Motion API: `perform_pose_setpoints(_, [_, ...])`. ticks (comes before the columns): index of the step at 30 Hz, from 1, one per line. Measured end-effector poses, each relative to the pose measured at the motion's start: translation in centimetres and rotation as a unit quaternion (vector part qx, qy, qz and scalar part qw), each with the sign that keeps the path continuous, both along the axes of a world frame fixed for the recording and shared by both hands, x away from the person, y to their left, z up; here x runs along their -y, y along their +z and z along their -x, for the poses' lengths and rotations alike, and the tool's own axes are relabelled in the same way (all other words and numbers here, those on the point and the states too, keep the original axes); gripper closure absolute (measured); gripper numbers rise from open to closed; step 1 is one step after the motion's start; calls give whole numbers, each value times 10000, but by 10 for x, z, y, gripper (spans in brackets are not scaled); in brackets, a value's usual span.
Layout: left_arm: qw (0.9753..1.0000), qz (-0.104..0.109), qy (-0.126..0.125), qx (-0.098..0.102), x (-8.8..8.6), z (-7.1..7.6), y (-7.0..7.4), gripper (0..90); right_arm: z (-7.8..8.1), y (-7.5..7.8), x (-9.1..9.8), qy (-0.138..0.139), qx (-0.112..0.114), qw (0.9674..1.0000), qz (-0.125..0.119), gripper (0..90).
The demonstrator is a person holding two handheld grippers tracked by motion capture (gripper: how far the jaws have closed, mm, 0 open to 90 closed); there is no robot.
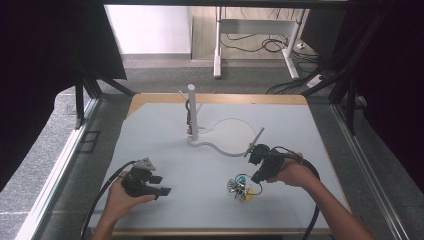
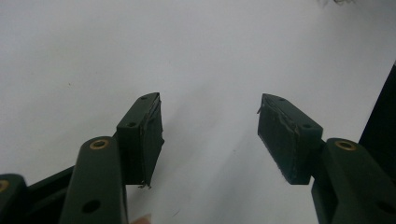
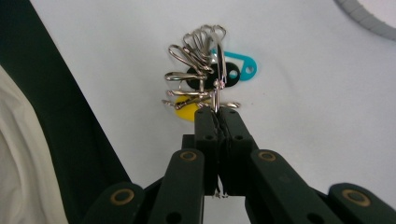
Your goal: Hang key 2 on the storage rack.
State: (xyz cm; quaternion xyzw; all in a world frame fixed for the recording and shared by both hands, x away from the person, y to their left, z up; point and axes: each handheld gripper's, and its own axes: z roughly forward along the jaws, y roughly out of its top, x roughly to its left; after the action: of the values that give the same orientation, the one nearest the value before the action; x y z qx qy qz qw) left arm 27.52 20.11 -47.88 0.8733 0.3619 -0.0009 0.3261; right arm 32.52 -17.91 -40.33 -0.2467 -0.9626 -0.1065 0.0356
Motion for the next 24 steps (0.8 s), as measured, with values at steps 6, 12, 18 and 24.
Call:
perform_pose_setpoints(6, [10000,7,-11,-2,0,0,0,404,2,-11,-8,87,-233,9996,93,858])
perform_pose_setpoints(12, [10000,4,-14,-22,-1,0,0,403,4,-22,-17,155,-482,9987,-22,864])
perform_pose_setpoints(18, [10000,-5,-24,-8,-1,0,-1,402,0,-19,-16,40,-470,9989,35,870])
perform_pose_setpoints(24, [10000,-8,-10,-8,-1,0,-1,402,-7,-2,-15,-17,-401,9992,-21,871])
